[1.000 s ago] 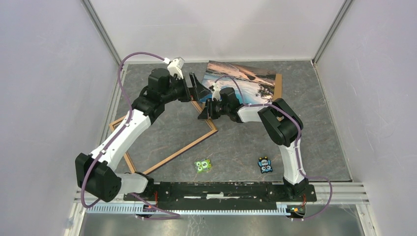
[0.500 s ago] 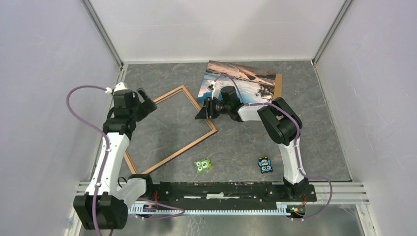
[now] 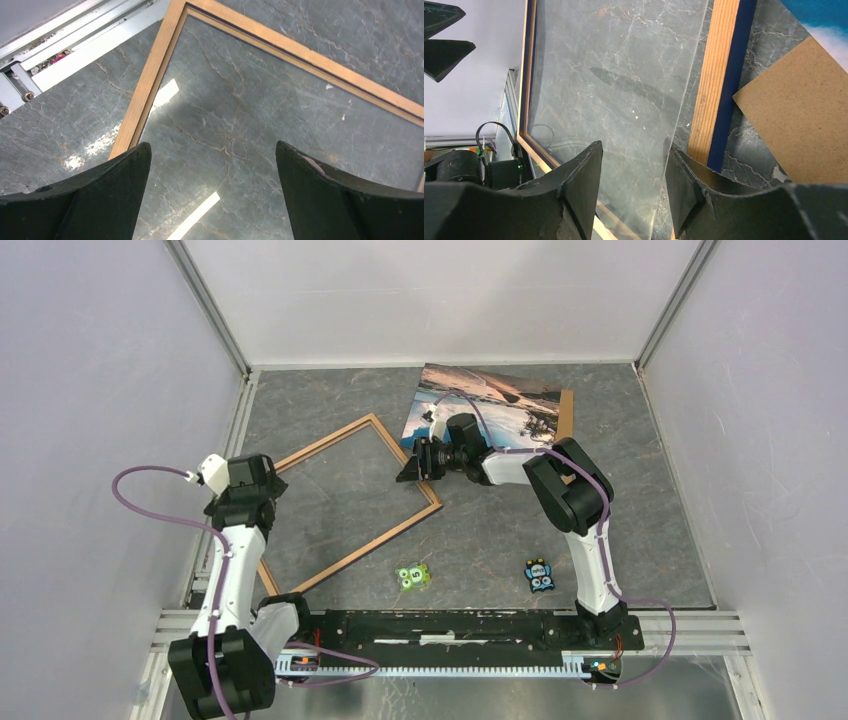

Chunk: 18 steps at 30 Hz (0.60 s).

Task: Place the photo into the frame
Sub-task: Adjust the photo frame item on the photo frame.

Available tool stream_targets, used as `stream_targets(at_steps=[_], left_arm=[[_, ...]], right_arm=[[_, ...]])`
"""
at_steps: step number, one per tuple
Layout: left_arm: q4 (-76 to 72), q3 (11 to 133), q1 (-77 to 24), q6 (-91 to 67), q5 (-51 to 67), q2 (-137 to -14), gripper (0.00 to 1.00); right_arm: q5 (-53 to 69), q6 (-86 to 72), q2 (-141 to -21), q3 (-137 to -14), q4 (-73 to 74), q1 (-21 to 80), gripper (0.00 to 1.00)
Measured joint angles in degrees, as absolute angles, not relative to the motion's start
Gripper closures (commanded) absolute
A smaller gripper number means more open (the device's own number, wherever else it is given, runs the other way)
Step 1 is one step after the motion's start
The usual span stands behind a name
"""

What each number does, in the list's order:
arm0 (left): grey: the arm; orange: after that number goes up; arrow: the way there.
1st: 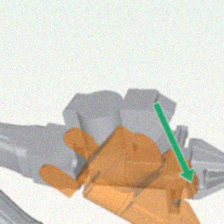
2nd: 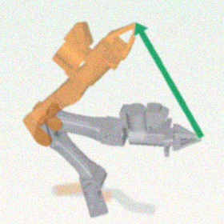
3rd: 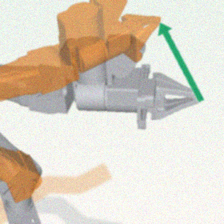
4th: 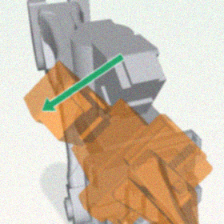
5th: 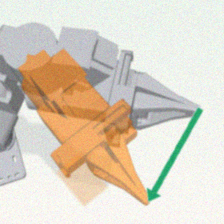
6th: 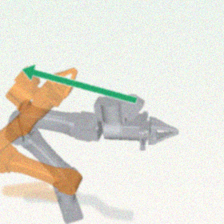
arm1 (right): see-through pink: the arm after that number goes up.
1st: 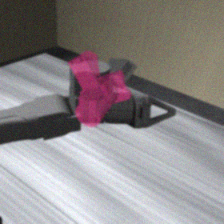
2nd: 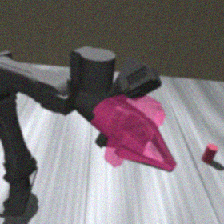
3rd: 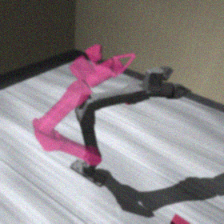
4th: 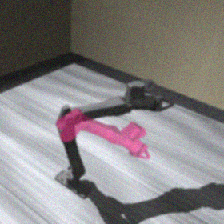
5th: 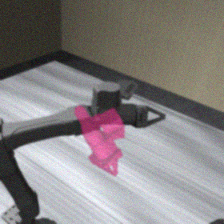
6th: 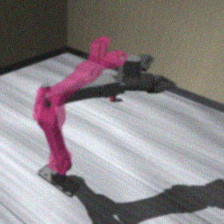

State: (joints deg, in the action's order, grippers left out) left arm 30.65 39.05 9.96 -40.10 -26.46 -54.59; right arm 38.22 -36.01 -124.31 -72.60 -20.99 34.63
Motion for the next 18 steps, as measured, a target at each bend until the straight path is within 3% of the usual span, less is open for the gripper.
stream_targets(at_steps=[12,18], left_arm=[[25.7,35.0,14.5,-40.9,-24.8,-56.3,0.00],[18.9,35.0,13.8,-38.6,-15.7,-54.1,0.00]], right_arm=[[39.9,-36.7,-126.5,-76.5,-18.8,34.8,0.43],[40.9,-37.3,-127.7,-77.6,-19.0,34.8,0.56]])
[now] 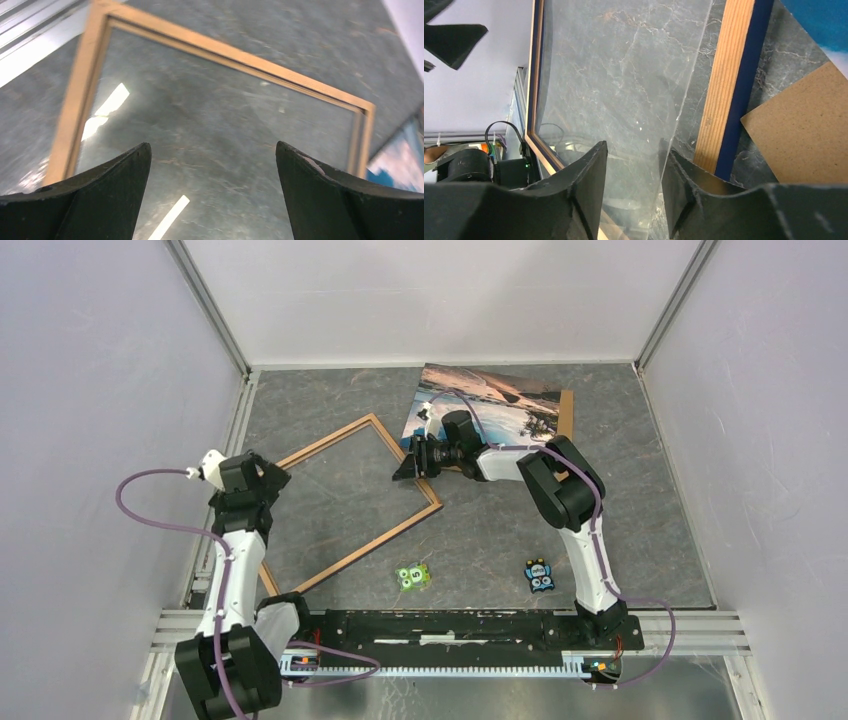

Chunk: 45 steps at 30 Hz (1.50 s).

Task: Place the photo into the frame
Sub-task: Adjust the photo frame item on the photo frame.

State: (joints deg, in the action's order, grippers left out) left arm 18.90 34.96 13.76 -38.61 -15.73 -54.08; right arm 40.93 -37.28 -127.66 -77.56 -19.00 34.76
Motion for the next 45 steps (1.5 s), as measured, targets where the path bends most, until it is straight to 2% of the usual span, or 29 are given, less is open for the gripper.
stream_targets(at_steps=[5,10,14,19,24,34,45], left_arm=[[13.6,35.2,9.1,-34.9,-9.1,-52.7,0.00],[13.1,39.8,-3.4,-34.7,-6.7,-52.6,0.00],[11.6,48.4,-13.3,-34.7,-4.4,-54.3,0.00],[7.1,59.0,-21.1,-34.7,-0.7,-58.1,0.00],[4.5,64.4,-27.4,-34.7,3.4,-60.2,0.01],[-1.1,69.8,-32.4,-34.9,11.4,-60.5,0.00],[-7.5,70.8,-34.5,-37.3,16.9,-60.3,0.00]], right_arm=[[40.2,-37.2,-128.6,-78.0,-18.7,34.8,0.82],[38.6,-37.8,-128.0,-77.0,-18.3,35.1,1.00],[38.5,-39.9,-125.3,-75.1,-18.8,35.3,1.00],[40.8,-45.5,-120.2,-74.2,-21.3,35.5,1.00],[42.7,-51.1,-115.6,-74.0,-25.0,35.7,1.00],[44.7,-59.8,-110.7,-74.0,-29.9,36.4,1.00],[44.9,-70.7,-110.5,-75.5,-39.7,40.6,1.00]])
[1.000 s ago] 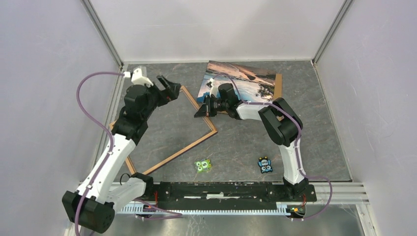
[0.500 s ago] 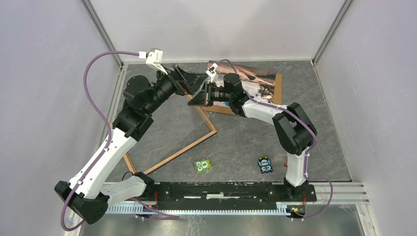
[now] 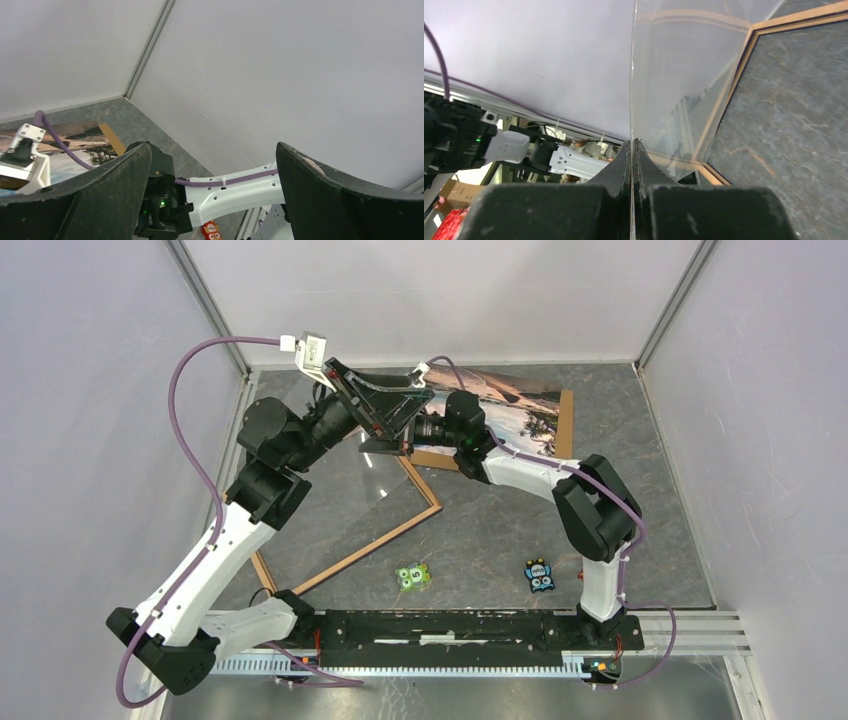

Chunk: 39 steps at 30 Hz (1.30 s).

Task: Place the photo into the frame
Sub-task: Adjust the photo frame item on the photo frame.

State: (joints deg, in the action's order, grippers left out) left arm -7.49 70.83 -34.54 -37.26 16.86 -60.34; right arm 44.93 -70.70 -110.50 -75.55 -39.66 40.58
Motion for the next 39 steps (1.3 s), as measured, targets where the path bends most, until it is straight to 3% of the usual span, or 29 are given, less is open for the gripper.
stream_targets(at_steps=[13,23,39], left_arm=[[-9.2,71.6,-35.1,-40.3,18.4,-60.2,0.00],[-9.0,71.6,-35.1,-40.3,18.7,-61.3,0.00],[-4.1,67.8,-35.1,-35.5,18.9,-65.8,0.00]], right_arm=[[43.7,-74.6,-111.4,-79.5,-43.3,43.3,1.00],[41.2,-77.3,-122.4,-79.7,-48.4,44.5,1.00],[42.1,-67.9,-124.0,-72.7,-42.5,35.5,1.00]])
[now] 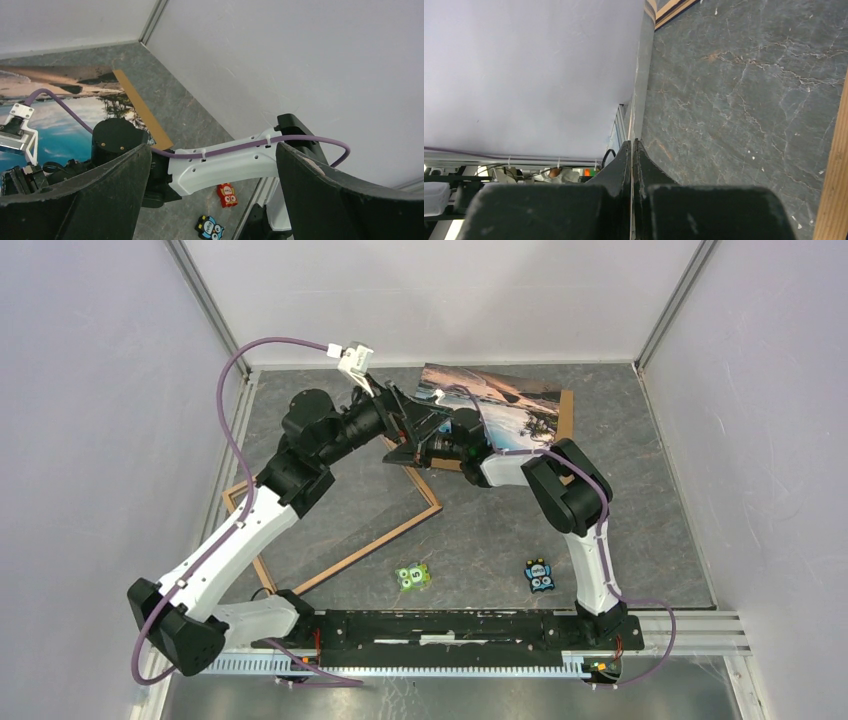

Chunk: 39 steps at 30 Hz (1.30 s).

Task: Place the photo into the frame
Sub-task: Adjust the photo frame item on the photo frame.

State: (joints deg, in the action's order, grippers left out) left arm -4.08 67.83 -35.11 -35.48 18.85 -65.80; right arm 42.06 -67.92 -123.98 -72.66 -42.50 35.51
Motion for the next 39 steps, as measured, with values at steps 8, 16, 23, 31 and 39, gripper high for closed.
stream_targets(at_steps=[8,16,23,31,39], left_arm=[[-3.0,67.5,-34.9,-35.5,19.9,-68.9,0.00],[-2.9,67.3,-34.6,-35.5,19.9,-69.0,0.00],[-2.9,67.3,-34.6,-35.5,20.1,-69.4,0.00],[-2.9,67.2,-34.6,-35.5,20.1,-69.8,0.00],[-2.9,67.1,-34.4,-35.6,20.6,-70.0,0.00]], right_arm=[[44.9,-67.6,-127.7,-72.6,-42.8,35.6,1.00],[46.6,-66.2,-128.2,-73.0,-41.3,35.2,1.00],[46.5,-65.2,-128.2,-73.0,-41.1,34.9,1.00],[46.2,-65.0,-128.2,-72.9,-41.1,34.6,1.00],[45.3,-64.8,-128.2,-71.7,-41.3,34.2,1.00]])
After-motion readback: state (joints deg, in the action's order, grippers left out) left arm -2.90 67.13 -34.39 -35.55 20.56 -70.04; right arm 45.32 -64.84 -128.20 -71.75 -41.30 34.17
